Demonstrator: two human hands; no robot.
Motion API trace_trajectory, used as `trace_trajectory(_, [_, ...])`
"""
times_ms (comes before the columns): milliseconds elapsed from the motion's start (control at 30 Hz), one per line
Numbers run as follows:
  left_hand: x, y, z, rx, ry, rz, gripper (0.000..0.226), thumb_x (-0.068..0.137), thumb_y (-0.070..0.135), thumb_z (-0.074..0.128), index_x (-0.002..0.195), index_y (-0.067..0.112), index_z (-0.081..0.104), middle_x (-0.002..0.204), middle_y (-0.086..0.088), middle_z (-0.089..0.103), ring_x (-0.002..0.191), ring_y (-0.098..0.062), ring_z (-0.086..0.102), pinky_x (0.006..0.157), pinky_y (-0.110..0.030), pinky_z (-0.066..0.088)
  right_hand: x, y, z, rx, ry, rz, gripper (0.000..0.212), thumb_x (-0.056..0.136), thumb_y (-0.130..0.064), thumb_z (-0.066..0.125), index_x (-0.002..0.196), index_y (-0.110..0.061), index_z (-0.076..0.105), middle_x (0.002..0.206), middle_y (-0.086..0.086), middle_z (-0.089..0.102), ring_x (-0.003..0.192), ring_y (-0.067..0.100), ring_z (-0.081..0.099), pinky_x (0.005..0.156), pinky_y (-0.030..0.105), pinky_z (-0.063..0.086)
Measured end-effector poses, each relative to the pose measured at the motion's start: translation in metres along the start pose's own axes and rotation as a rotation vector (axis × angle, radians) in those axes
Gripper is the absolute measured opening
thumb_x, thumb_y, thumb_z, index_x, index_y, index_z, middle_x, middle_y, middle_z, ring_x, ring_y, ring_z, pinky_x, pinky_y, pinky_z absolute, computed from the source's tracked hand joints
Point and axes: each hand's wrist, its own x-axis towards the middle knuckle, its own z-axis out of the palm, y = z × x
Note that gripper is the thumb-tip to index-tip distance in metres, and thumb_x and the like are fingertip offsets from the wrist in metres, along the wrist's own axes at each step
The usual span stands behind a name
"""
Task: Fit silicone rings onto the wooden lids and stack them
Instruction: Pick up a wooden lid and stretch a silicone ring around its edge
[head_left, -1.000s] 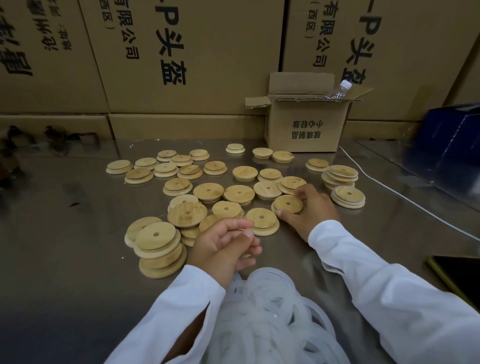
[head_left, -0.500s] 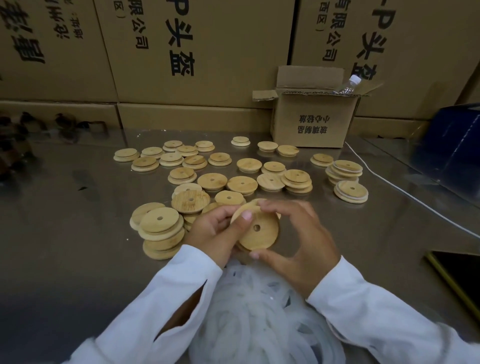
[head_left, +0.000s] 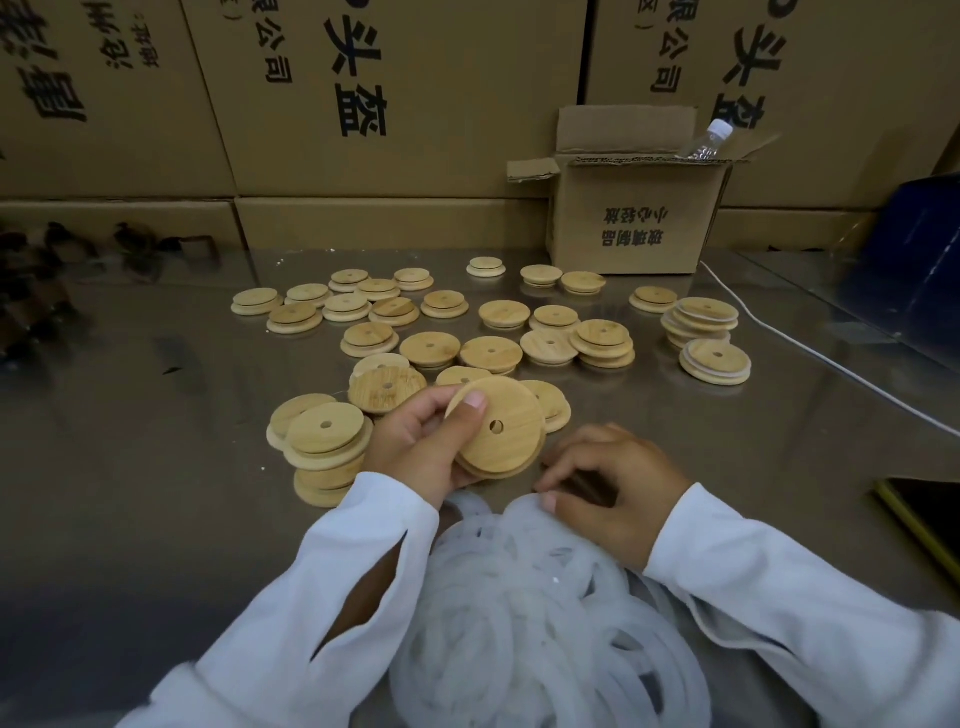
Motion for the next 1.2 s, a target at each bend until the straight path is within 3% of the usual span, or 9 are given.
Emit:
trace_trajectory(100, [0.001, -0.002, -0.001, 0.014, 0.004, 0.005, 0.007, 0.082, 0.016, 0.061, 0.078, 0.017, 0.067, 0.064, 0.007, 0.070, 0.062, -0.004, 0.066, 0.055, -0.025, 0.056, 0.001, -0.001, -0.001, 0.092, -0.033, 0.034, 0.003, 0.077, -0.020, 0.070, 0.076, -0.023, 0.071, 0.099, -0.012, 0.059, 0.105, 0.010, 0.049, 0.094, 0.024, 0.036])
trace_trajectory(200, [0.001, -0.003, -0.002, 0.031, -0.002, 0.008, 0.006, 0.081, 0.017, 0.062, 0.078, 0.018, 0.067, 0.066, 0.006, 0.070, 0.064, -0.005, 0.067, 0.059, -0.028, 0.057, 0.001, -0.002, -0.001, 0.146, -0.069, 0.072, 0.019, 0.077, -0.018, 0.070, 0.067, -0.033, 0.063, 0.099, -0.018, 0.054, 0.108, 0.008, 0.047, 0.098, 0.024, 0.034])
trace_trajectory(300, [0.000, -0.002, -0.002, 0.016, -0.003, 0.013, 0.008, 0.083, 0.015, 0.061, 0.077, 0.018, 0.067, 0.066, 0.007, 0.070, 0.063, -0.005, 0.067, 0.057, -0.026, 0.057, 0.001, -0.004, -0.002, 0.221, -0.067, 0.104, 0.023, 0.077, -0.014, 0.070, 0.064, -0.031, 0.062, 0.095, -0.011, 0.059, 0.101, 0.005, 0.053, 0.094, 0.022, 0.038])
trace_trajectory(400, [0.002, -0.002, -0.003, 0.008, 0.016, 0.018, 0.011, 0.083, 0.015, 0.061, 0.075, 0.020, 0.067, 0.067, 0.006, 0.071, 0.065, -0.006, 0.067, 0.059, -0.028, 0.057, -0.002, -0.006, -0.004, 0.360, 0.063, 0.106, 0.023, 0.079, -0.009, 0.067, 0.065, -0.026, 0.062, 0.079, -0.010, 0.063, 0.081, 0.002, 0.058, 0.084, 0.018, 0.043])
trace_trajectory(567, [0.003, 0.000, -0.002, -0.041, 0.021, 0.003, 0.014, 0.084, 0.013, 0.059, 0.074, 0.017, 0.067, 0.066, 0.003, 0.070, 0.065, -0.011, 0.068, 0.053, -0.028, 0.055, -0.005, -0.018, -0.010, 0.481, 0.398, -0.051, 0.021, 0.076, -0.001, 0.067, 0.071, -0.021, 0.062, 0.073, -0.001, 0.065, 0.076, 0.011, 0.060, 0.079, 0.017, 0.047])
trace_trajectory(767, [-0.002, 0.000, 0.000, -0.042, -0.075, -0.071, 0.007, 0.085, 0.018, 0.058, 0.084, 0.016, 0.064, 0.080, -0.007, 0.068, 0.079, -0.025, 0.065, 0.056, -0.035, 0.056, -0.011, -0.033, -0.008, 0.562, 0.466, -0.091, 0.017, 0.075, -0.003, 0.069, 0.072, -0.019, 0.064, 0.071, -0.004, 0.066, 0.073, 0.009, 0.060, 0.077, 0.018, 0.049])
trace_trajectory(1067, [-0.010, 0.003, 0.006, -0.030, -0.254, -0.195, 0.017, 0.088, 0.023, 0.051, 0.093, 0.013, 0.065, 0.078, -0.007, 0.068, 0.071, -0.025, 0.068, 0.058, -0.043, 0.058, -0.011, -0.036, -0.005, 0.530, 0.590, 0.094, 0.016, 0.073, -0.010, 0.071, 0.069, -0.026, 0.067, 0.069, -0.001, 0.065, 0.066, 0.003, 0.058, 0.074, 0.019, 0.049])
trace_trajectory(1200, [-0.014, 0.002, 0.007, 0.032, -0.348, -0.157, 0.031, 0.068, 0.030, 0.062, 0.095, 0.014, 0.064, 0.079, -0.004, 0.069, 0.077, -0.024, 0.069, 0.057, -0.038, 0.058, -0.010, -0.038, -0.005, 0.509, 0.612, 0.111, 0.014, 0.072, -0.012, 0.071, 0.071, -0.026, 0.068, 0.067, -0.004, 0.065, 0.066, 0.003, 0.058, 0.076, 0.026, 0.051])
